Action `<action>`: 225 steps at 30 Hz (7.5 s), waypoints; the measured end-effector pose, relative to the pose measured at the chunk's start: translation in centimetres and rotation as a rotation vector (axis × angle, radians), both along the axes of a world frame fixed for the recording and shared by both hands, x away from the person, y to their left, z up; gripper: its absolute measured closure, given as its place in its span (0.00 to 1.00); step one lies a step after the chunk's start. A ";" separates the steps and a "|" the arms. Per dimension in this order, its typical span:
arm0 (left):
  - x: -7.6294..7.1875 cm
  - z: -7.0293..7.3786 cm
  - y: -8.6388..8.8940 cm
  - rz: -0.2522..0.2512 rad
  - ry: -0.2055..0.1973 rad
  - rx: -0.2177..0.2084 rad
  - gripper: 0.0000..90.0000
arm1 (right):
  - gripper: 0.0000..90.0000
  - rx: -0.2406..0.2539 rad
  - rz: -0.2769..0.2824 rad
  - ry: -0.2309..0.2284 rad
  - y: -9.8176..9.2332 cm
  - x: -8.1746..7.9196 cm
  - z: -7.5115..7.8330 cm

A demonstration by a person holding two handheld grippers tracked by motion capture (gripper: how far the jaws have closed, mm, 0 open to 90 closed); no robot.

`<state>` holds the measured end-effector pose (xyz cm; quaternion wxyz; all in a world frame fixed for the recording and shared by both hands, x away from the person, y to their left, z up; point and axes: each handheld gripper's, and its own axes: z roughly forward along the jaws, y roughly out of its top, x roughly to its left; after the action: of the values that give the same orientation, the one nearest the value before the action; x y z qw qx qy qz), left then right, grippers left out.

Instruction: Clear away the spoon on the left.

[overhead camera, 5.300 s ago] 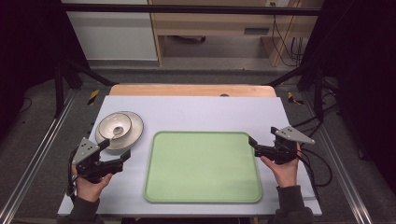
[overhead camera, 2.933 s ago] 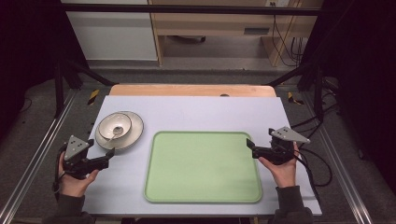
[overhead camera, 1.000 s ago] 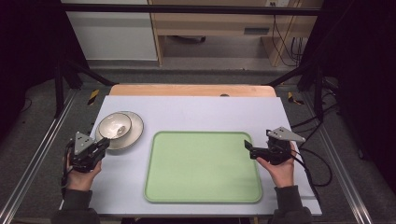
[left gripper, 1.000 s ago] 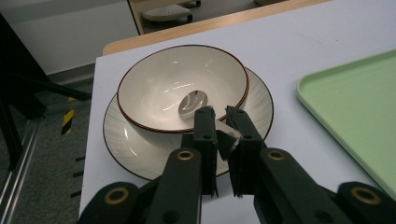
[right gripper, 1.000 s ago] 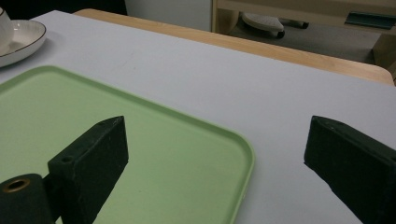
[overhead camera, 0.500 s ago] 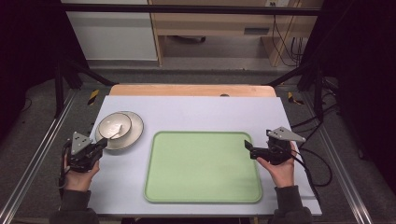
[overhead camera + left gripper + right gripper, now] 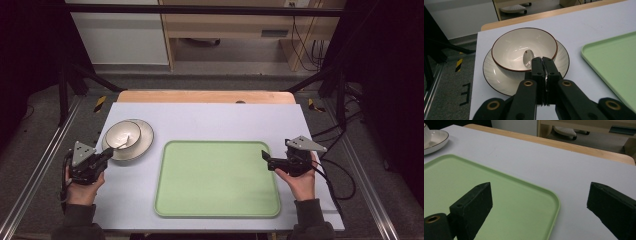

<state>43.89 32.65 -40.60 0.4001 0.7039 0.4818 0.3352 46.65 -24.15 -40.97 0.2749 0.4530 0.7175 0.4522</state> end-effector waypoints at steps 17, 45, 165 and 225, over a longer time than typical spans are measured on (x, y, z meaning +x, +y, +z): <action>-1.3 1.9 0.0 -0.010 -0.064 0.002 0.99 | 0.07 0.000 -0.002 -0.004 -0.1 0.0 0.1; -3.2 4.0 -1.7 -0.072 -0.139 0.010 0.99 | 0.07 0.001 -0.006 -0.009 -0.3 -0.1 0.3; -5.1 -1.5 -15.7 -0.499 -0.055 0.478 0.95 | 0.07 -0.006 0.003 0.002 -0.2 -0.1 0.2; -4.3 -3.4 -17.2 -0.595 0.076 0.605 0.27 | 0.07 -0.014 0.016 0.019 -0.1 0.0 0.1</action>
<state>39.60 15.48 -44.02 0.2369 0.9097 0.1520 0.3052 46.67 -24.26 -40.88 0.2677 0.4497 0.7268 0.4447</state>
